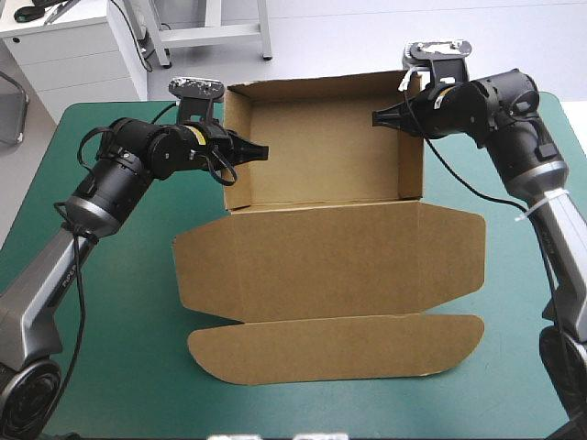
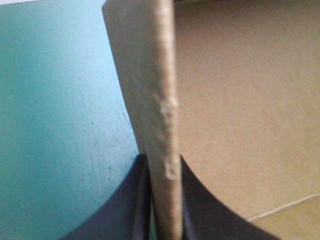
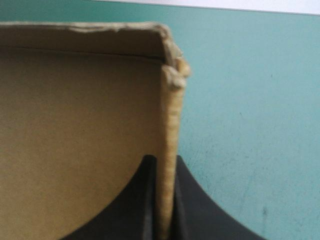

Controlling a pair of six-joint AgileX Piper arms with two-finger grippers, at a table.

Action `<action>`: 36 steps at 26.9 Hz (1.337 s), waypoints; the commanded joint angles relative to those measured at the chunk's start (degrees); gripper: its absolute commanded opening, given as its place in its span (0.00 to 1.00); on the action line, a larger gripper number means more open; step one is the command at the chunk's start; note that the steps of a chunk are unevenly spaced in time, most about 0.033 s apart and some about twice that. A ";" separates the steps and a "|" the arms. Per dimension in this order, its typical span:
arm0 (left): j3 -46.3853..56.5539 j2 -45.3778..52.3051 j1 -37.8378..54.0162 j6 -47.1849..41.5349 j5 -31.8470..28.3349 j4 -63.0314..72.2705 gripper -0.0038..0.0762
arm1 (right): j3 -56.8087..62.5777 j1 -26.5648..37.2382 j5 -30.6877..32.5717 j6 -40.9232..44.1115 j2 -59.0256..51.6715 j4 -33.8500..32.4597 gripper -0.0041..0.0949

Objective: Fold the box

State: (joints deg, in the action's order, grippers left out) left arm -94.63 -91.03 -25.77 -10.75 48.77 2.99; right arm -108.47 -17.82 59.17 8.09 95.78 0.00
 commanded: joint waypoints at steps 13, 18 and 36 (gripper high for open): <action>-2.27 -8.31 -0.72 7.30 10.43 1.33 0.04 | -1.31 -0.26 10.03 -3.59 9.57 4.36 0.02; -2.27 -11.08 -0.61 8.06 12.96 1.33 0.04 | -1.31 -0.26 11.86 -3.59 12.11 5.05 0.02; -2.27 -13.79 1.05 10.16 18.04 3.45 0.69 | -1.31 -0.26 12.66 -7.26 14.79 7.56 0.57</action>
State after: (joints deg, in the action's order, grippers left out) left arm -95.13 -107.77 -24.98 -1.69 66.78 4.75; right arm -108.11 -17.87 71.02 2.50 113.94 6.37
